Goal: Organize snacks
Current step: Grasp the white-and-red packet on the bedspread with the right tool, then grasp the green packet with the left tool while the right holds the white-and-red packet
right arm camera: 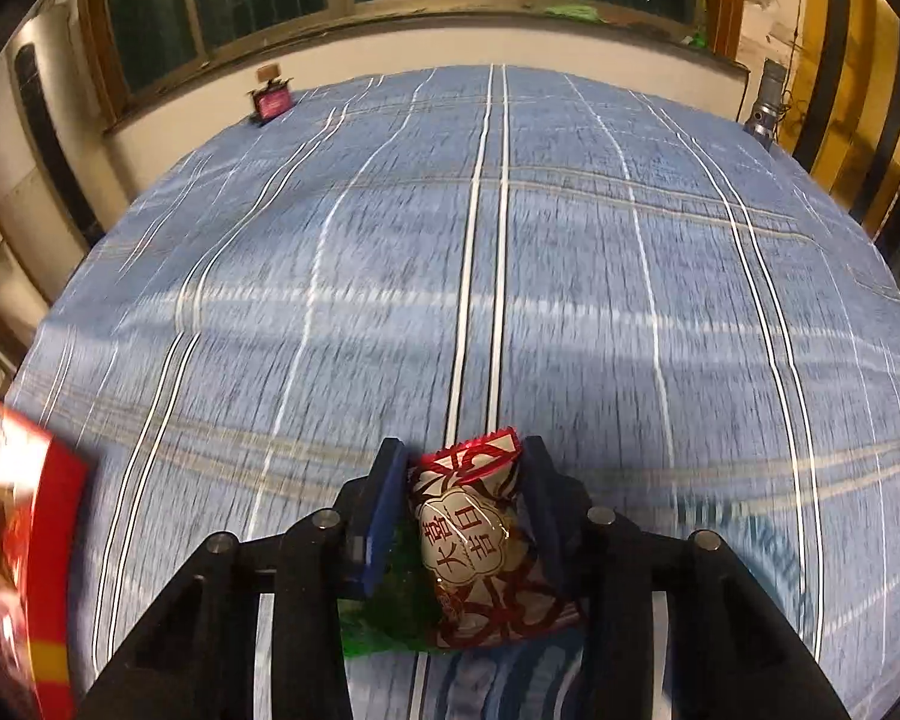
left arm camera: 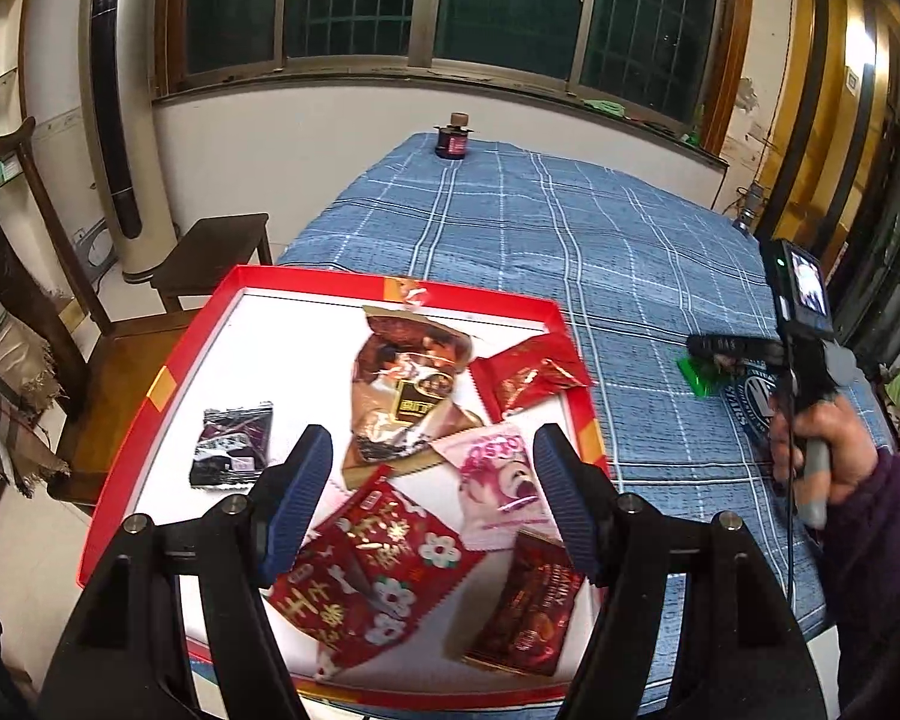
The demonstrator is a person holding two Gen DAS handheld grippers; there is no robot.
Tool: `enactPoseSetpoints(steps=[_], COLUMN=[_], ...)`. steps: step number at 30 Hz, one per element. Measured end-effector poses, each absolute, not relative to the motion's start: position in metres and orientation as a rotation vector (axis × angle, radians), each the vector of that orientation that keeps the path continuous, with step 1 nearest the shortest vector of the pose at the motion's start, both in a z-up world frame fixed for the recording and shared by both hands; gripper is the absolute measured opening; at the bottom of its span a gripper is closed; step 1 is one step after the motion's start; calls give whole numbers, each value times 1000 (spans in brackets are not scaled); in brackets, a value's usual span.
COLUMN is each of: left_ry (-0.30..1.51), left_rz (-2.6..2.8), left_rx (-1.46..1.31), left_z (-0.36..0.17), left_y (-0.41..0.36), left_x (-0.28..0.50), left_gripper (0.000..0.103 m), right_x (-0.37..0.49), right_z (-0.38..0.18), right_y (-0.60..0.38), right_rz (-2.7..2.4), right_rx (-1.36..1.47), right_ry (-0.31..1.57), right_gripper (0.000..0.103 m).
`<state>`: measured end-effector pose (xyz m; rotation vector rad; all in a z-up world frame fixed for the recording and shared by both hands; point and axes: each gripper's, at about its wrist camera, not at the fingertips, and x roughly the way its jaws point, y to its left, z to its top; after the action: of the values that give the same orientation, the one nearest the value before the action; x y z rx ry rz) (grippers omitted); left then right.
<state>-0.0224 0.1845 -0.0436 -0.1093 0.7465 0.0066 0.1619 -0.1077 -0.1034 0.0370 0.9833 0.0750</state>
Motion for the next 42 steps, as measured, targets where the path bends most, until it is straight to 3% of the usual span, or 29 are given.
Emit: enactPoseSetpoints(steps=[9,15,16,20,21,24,40,41,42], left_ry=[761,765,768,788,793,816,903,905,907], left_rz=[-97,-256,-288,-379,-384,-402,-430,-428,-429], left_rx=[-26,118,135,179,183,191,248,251,251], left_z=[-45,-51,-52,-58,-60,-69,-108,-110,-113], left_y=[132,71,61,25,18,0,-37,-37,-35], left_x=[-31,-43,-45,-46,-43,-39,-18,-17,-16], left_gripper=[69,69,69,71,75,77,77,76,69], right_x=[37,-28,-31,-40,-38,-42,-48,-48,-48], right_z=[-98,-87,-85,-81,-79,-76,-103,-104,-104], right_y=[-128,-197,-207,-249,-254,-265,-296,-296,-296], right_rz=[339,513,486,452,457,464,474,474,475], right_rx=[25,291,296,397,421,467,547,548,548], right_ry=[992,899,886,829,810,767,755,754,755], right_gripper=[41,45,51,51,51,59,59,59,59])
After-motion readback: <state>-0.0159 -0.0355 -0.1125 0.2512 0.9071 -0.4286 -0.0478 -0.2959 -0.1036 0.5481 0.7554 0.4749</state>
